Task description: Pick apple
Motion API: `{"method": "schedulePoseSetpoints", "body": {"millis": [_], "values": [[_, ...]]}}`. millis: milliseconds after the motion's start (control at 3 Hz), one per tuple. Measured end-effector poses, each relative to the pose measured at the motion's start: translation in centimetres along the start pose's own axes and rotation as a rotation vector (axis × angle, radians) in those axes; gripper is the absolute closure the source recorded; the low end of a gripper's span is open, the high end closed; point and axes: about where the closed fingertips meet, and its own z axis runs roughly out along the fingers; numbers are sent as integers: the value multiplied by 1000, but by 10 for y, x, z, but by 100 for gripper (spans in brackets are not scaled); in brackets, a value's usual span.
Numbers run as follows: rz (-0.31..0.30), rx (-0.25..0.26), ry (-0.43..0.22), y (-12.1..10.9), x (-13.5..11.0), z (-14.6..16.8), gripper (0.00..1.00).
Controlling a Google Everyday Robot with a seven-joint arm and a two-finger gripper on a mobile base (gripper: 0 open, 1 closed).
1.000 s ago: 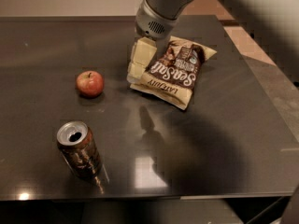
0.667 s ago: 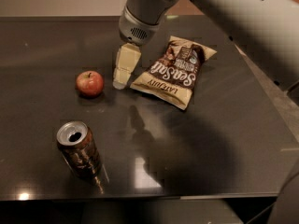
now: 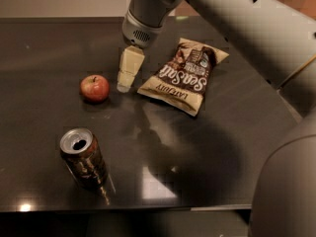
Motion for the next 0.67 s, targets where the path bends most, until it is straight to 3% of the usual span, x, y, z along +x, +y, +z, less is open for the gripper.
{"method": "schedulePoseSetpoints", "body": {"millis": [667], "values": [[-19, -20, -12, -18, -19, 36, 0]]}}
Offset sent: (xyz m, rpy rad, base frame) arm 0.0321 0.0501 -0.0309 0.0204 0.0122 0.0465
